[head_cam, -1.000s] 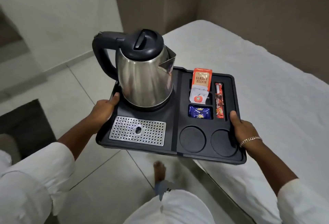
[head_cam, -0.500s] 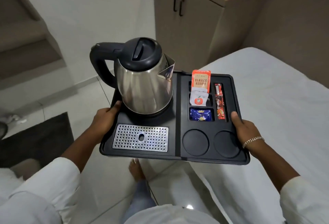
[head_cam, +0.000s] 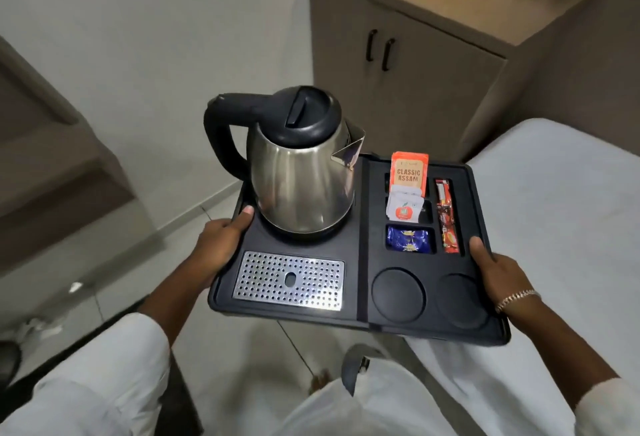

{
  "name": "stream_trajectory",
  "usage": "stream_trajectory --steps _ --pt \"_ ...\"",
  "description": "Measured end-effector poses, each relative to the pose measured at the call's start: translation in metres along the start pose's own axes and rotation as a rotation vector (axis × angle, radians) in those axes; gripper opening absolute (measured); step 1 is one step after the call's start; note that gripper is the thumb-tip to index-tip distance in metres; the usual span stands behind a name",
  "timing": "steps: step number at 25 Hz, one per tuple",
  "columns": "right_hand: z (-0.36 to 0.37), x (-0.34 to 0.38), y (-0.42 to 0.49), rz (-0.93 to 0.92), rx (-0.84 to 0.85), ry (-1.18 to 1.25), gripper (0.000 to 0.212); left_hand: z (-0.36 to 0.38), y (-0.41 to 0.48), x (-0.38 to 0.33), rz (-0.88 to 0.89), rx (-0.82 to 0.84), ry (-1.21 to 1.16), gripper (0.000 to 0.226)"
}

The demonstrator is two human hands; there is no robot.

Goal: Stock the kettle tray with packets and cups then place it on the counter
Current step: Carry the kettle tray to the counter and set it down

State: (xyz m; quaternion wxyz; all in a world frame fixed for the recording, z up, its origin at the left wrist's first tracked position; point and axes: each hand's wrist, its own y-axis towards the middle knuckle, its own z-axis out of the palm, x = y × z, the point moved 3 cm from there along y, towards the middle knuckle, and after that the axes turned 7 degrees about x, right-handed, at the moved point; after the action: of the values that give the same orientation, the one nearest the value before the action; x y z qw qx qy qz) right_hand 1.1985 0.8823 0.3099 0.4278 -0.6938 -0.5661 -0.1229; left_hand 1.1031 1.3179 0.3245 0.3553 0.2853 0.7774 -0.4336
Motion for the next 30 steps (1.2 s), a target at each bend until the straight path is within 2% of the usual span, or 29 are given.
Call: stream_trajectory --steps 9,14,23,28,30 --pt "0.029 0.149 0.118 -0.084 -0.053 0.144 0.06 -0.083 0.171 -0.104 0.066 -0.006 0.022 0.058" --pt "0.023 0.252 0.18 -0.112 -0.071 0.18 0.058 -0.13 0.254 -0.188 0.078 -0.002 0.025 0.058" --pt "-0.019 0.421 0.305 -0.128 -0.28 0.308 0.051 -0.165 0.455 -0.386 0.189 0.193 -0.004 0.071" --pt "-0.067 0.499 0.362 -0.066 -0.359 0.273 0.063 -0.158 0.526 -0.504 0.235 0.316 -0.056 0.07" --pt "-0.09 0.52 0.385 -0.068 -0.373 0.319 0.061 -0.145 0.55 -0.546 0.252 0.379 -0.059 0.072"
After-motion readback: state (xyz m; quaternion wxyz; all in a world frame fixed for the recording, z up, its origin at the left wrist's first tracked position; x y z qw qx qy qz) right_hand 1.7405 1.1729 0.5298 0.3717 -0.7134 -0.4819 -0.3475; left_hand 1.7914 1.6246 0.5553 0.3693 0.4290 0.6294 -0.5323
